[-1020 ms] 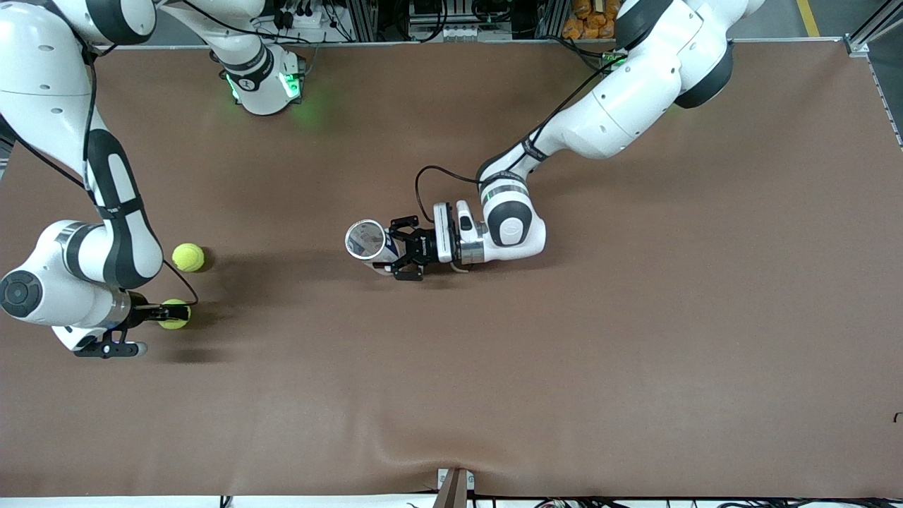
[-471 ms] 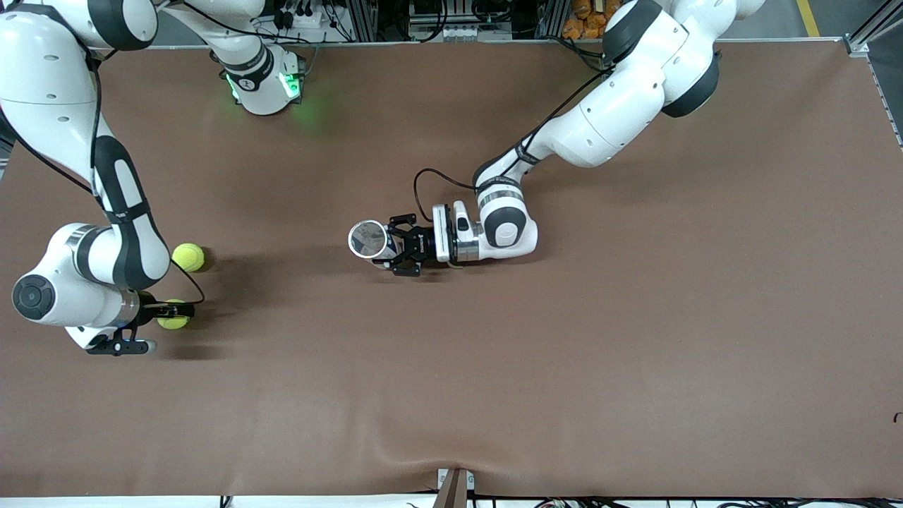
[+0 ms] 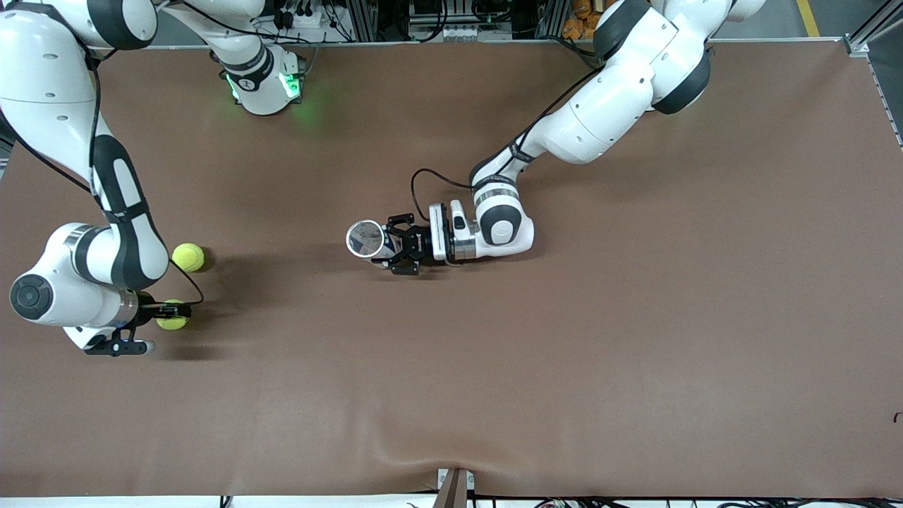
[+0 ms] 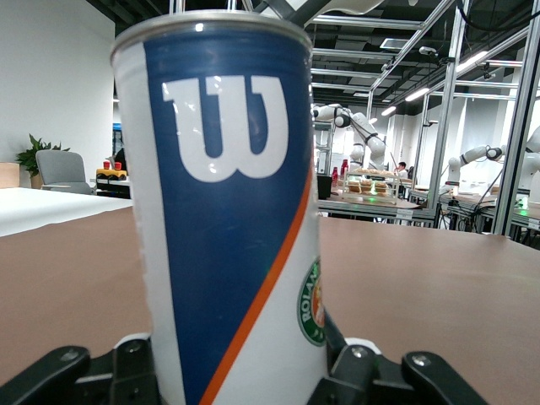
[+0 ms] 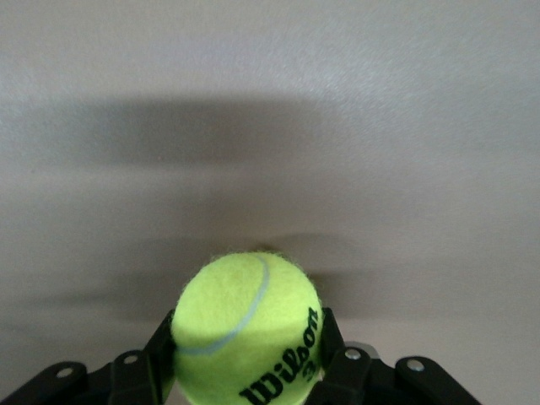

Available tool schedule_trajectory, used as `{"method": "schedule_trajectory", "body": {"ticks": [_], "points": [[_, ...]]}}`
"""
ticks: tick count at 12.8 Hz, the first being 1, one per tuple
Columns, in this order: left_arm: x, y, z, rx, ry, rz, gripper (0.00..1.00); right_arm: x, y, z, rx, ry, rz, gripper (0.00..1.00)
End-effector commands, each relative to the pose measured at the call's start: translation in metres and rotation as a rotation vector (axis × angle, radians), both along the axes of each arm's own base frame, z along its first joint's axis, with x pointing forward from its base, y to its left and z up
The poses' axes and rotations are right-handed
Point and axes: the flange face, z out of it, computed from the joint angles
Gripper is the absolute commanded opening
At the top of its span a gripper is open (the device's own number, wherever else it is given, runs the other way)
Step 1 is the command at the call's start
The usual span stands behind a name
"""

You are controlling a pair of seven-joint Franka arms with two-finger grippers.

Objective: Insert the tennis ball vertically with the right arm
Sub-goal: 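Lift the tennis ball with the right gripper, then move the ball over the can opening and release it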

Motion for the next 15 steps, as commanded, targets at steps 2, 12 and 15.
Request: {"method": "schedule_trajectory", "body": {"ticks": [2, 12, 15], "points": [[0.001, -0.001, -0.004, -0.007, -0.072, 0.029, 0.62, -0.009, -0.006, 0.108, 0.054, -0.014, -0.035, 0.43], [0.001, -0.002, -0.003, -0.008, -0.086, 0.029, 0.62, -0.064, 0.198, 0.282, 0.211, 0.105, -0.128, 0.41], [0.0, -0.002, -0.003, -0.008, -0.086, 0.027, 0.62, -0.088, 0.312, 0.281, 0.144, 0.145, -0.227, 0.41]]}}
